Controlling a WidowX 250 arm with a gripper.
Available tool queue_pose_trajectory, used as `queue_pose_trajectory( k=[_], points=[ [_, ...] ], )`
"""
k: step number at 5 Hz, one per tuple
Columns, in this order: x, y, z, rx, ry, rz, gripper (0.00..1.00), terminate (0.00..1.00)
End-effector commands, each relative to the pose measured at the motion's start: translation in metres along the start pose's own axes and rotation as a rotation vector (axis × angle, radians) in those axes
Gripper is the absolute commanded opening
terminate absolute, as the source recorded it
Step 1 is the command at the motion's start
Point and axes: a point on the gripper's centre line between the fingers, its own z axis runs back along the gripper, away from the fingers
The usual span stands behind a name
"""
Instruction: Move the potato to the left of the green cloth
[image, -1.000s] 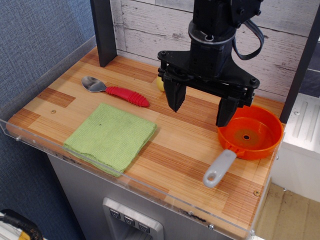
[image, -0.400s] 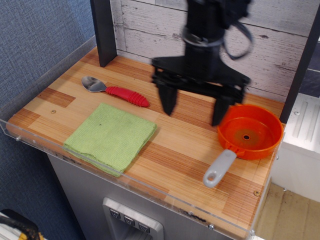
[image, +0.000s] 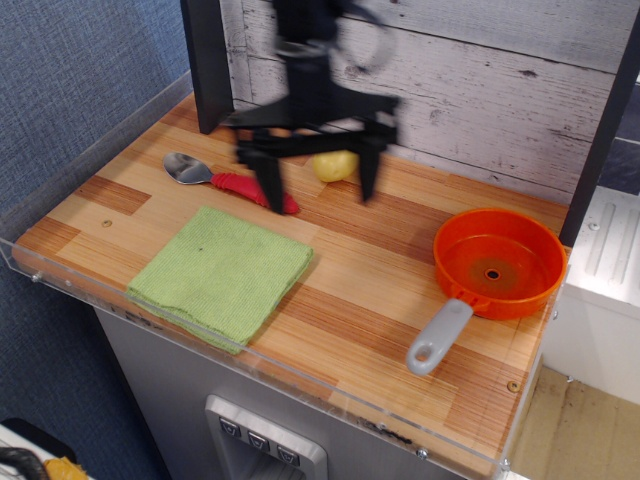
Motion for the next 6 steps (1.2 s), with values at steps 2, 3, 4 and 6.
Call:
queue_pose_trajectory(
  k=[2, 3, 4, 6],
  points=[
    [0.061, 0.039, 0.002, -0.052, -0.172, 0.530, 1.00, 0.00],
    [0.080, 0.027, -0.010, -0.055, -0.174, 0.472, 1.00, 0.00],
    [0.093, 0.016, -0.025, -0.037, -0.160, 0.364, 1.00, 0.00],
    [0.110, -0.011, -0.030, -0.021, -0.175, 0.306, 1.00, 0.00]
  ],
)
